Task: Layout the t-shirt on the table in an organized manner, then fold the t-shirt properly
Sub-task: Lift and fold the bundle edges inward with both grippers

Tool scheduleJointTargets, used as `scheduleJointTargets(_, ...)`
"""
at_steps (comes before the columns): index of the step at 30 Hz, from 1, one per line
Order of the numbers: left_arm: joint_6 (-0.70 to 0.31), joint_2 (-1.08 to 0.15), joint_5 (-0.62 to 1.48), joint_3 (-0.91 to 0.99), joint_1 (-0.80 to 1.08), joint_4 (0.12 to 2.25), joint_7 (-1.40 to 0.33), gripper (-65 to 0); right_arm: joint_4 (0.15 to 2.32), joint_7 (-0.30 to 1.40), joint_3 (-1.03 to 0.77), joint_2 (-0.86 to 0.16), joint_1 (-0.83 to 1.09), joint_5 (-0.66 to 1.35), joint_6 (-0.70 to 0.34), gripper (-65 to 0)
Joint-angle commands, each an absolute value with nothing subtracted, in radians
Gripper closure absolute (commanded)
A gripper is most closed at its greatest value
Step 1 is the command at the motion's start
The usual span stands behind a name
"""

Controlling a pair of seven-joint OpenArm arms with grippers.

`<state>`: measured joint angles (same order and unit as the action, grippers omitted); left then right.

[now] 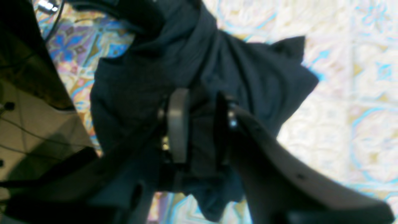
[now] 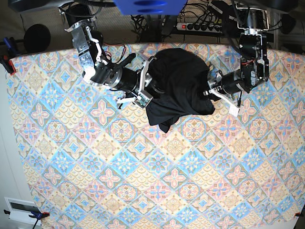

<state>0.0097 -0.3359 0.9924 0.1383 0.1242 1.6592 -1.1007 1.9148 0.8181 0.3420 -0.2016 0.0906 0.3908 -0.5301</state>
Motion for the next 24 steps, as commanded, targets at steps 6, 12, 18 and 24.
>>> scheduleJointTargets(6, 0.002, -0.384, 1.089, 0.16, 0.113, 1.678, -1.092, -28.5, 1.914, 0.799, 0.338, -0.257, 0.059, 0.403, -0.533, -20.4)
scheduleJointTargets(12, 0.002, -0.383, 1.159, 0.2, 0.134, 1.678, -1.092, -28.5, 1.821, 0.799, 0.354, -0.266, -0.001, 0.403, -0.533, -19.9)
scheduleJointTargets(18, 0.002, -0.371, 1.158, 0.2, 0.134, 1.678, -1.092, -28.4, 1.767, 0.799, 0.444, -0.325, -0.024, 0.403, -0.533, -19.3)
scheduleJointTargets(24, 0.002, -0.367, 1.15, 0.199, 0.134, 1.678, -1.09, -28.4, 1.842, 0.799, 0.479, -0.392, 0.022, 0.403, -0.533, -12.5)
